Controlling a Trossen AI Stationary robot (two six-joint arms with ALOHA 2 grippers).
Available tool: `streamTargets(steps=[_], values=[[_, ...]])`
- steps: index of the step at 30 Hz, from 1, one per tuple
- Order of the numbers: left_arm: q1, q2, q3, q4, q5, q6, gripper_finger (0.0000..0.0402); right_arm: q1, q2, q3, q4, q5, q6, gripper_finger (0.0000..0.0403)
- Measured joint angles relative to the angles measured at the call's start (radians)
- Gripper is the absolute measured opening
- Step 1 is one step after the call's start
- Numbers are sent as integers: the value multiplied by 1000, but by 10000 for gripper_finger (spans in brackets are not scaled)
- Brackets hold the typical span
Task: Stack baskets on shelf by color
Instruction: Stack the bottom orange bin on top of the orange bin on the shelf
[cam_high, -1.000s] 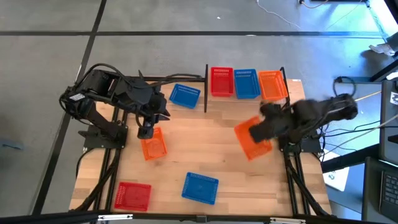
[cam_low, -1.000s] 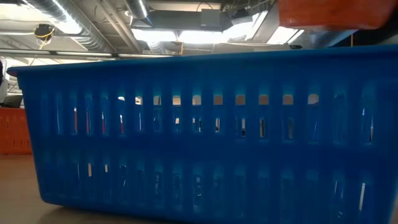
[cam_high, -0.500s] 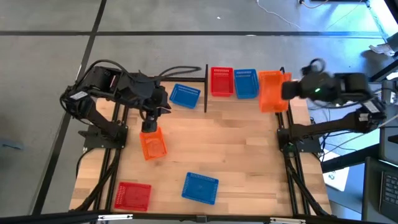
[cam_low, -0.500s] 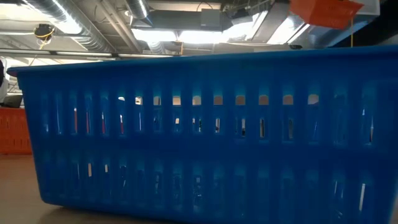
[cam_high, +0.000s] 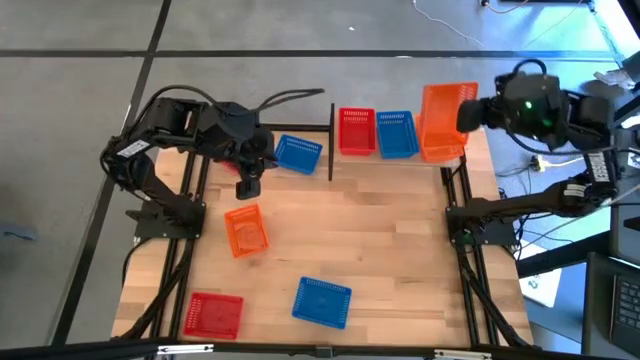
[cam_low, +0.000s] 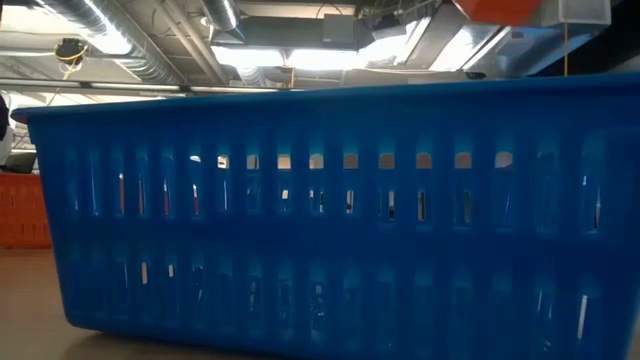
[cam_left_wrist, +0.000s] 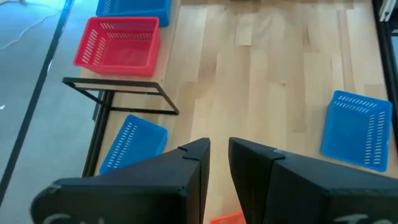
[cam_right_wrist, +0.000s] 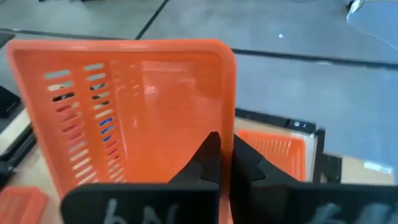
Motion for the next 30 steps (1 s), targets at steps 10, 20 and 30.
streamTargets(steps=[10, 20, 30], values=[[28, 0, 0, 0, 6, 21, 51, -269, 203, 215, -54, -301, -183, 0], [28, 0, 0, 0, 38, 21, 51, -433, 199, -16, -55, -396, -176, 0], [40, 0, 0, 0, 39, 23, 51, -544, 116, -228, -57, -325, -171, 0]])
